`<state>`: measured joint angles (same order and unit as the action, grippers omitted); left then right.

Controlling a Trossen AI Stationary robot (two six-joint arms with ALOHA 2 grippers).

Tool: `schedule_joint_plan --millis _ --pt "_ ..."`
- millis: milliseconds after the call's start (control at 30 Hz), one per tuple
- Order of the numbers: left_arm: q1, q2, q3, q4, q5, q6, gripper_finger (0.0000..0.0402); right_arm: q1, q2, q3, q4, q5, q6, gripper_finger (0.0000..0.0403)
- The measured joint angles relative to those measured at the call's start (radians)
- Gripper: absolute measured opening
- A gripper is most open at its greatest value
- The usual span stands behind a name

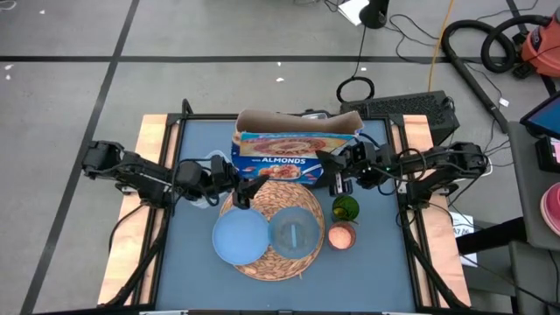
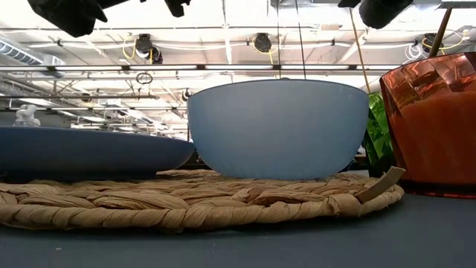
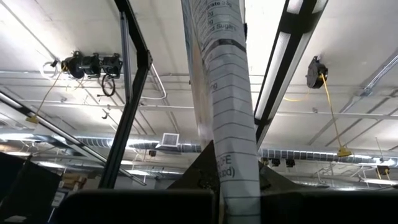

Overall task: Arrange a breakfast setting
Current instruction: Pour the cereal from the cereal box into the blue bowl on the table mat

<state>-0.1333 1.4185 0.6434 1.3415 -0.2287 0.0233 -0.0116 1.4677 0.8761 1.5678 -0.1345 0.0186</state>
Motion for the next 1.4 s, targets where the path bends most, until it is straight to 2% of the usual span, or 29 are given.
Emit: schedule_joint_plan --millis 400,500,800,900,1167,1267,1400 --pt "0.0 0.0 0.0 0.0 0.002 0.01 0.0325 0.0 0.0 0.0 -0.027 0.003 -0.005 0.0004" --pt "0.0 0.0 0.0 0.002 0.002 0.021 0.0304 0.0 0.0 0.0 -0.028 0.003 -0.005 0.0004" --pt "0.0 0.0 0.0 0.001 0.01 0.028 0.0205 0.0 0.001 0.0 -0.031 0.004 -0.001 0.0004" --pt "0.0 0.0 0.0 0.001 0.01 0.039 0.0194 0.0 0.001 0.0 -0.031 0.003 0.017 0.0004" --pt "0.0 0.0 0.0 0.001 0.006 0.047 0.0194 -0.001 0.001 0.0 -0.031 0.003 0.039 0.0005" --pt "0.0 0.0 0.0 0.001 0.003 0.048 0.0194 -0.001 0.001 0.0 -0.031 0.001 0.04 0.002" --pt "0.0 0.0 0.0 0.001 0.002 0.051 0.0194 -0.001 0.001 0.0 -0.035 0.0 0.048 0.0065"
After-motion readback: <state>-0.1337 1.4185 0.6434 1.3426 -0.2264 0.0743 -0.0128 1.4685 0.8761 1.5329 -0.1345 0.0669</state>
